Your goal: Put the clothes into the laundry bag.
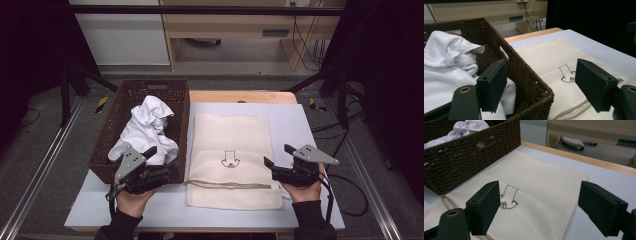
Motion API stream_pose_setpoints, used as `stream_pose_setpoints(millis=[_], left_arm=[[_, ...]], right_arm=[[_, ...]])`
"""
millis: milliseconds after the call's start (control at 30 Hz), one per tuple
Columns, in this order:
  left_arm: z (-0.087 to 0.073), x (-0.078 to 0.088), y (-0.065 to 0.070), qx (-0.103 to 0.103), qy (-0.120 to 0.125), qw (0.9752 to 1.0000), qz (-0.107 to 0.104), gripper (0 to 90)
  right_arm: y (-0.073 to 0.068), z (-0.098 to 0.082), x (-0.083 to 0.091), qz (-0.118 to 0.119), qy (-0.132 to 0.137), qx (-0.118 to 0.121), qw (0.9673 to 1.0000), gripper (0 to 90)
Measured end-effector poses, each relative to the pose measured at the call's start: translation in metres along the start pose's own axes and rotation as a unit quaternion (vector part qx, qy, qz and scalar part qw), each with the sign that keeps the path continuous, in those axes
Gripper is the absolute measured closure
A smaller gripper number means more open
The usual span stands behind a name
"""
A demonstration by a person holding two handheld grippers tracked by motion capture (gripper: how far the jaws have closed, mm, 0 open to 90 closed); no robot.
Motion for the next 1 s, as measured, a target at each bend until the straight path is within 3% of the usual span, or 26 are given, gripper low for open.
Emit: stream_pose_setpoints(millis=[100, 133, 300, 400, 567, 600, 733, 800, 933, 967, 1000], left_arm=[[0.0, -0.001, 0.007, -0.006, -0.002, 1.0, -0.006, 27.8], [-0.001, -0.002, 0.015, -0.01, -0.003, 0.9999, -0.013, 28.3], [-0.002, -0.005, 0.032, -0.005, 0.001, 0.9994, -0.035, 32.0], [-0.008, -0.01, 0.049, -0.008, -0.01, 0.9984, -0.055, 36.3], [-0.021, -0.017, 0.066, -0.018, -0.03, 0.997, -0.069, 43.6], [-0.031, -0.02, 0.076, -0.022, -0.043, 0.9957, -0.079, 44.9], [-0.043, -0.025, 0.087, -0.034, -0.059, 0.9937, -0.089, 49.6], [-0.059, -0.031, 0.099, -0.041, -0.078, 0.9908, -0.102, 54.5], [-0.074, -0.035, 0.105, -0.05, -0.099, 0.9877, -0.11, 59.4], [-0.079, -0.037, 0.107, -0.051, -0.106, 0.9867, -0.112, 61.1], [-0.091, -0.04, 0.11, -0.054, -0.124, 0.9835, -0.12, 66.1]], right_arm=[[-0.001, 0.0, 0.0, 0.002, 0.0, 0.002, 1.0, 18.6], [-0.003, 0.0, 0.0, 0.003, -0.002, 0.002, 1.0, 18.6], [-0.007, 0.0, -0.002, 0.008, -0.004, 0.002, 1.0, 19.3], [-0.016, -0.001, -0.004, 0.018, -0.008, 0.006, 0.9998, 21.8], [-0.025, -0.008, -0.011, 0.031, -0.021, 0.01, 0.9993, 22.9], [-0.027, -0.01, -0.012, 0.035, -0.024, 0.012, 0.999, 23.6], [-0.031, -0.014, -0.014, 0.043, -0.031, 0.013, 0.9985, 24.8], [-0.033, -0.017, -0.016, 0.044, -0.037, 0.012, 0.9983, 24.8], [-0.038, -0.022, -0.018, 0.05, -0.045, 0.015, 0.9976, 26.2], [-0.039, -0.023, -0.018, 0.054, -0.047, 0.017, 0.9973, 27.7], [-0.043, -0.026, -0.02, 0.062, -0.052, 0.016, 0.9966, 29.5]])
Point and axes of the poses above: each handheld gripper's, and its own axes: x roughly backward along the jaws, z roughly out of its top, y roughly to its right, the point moved 10 cm from there along -x, roughly forward along the jaws, and after that the axes turned 12 degrees about y, right-handed, at the moved point
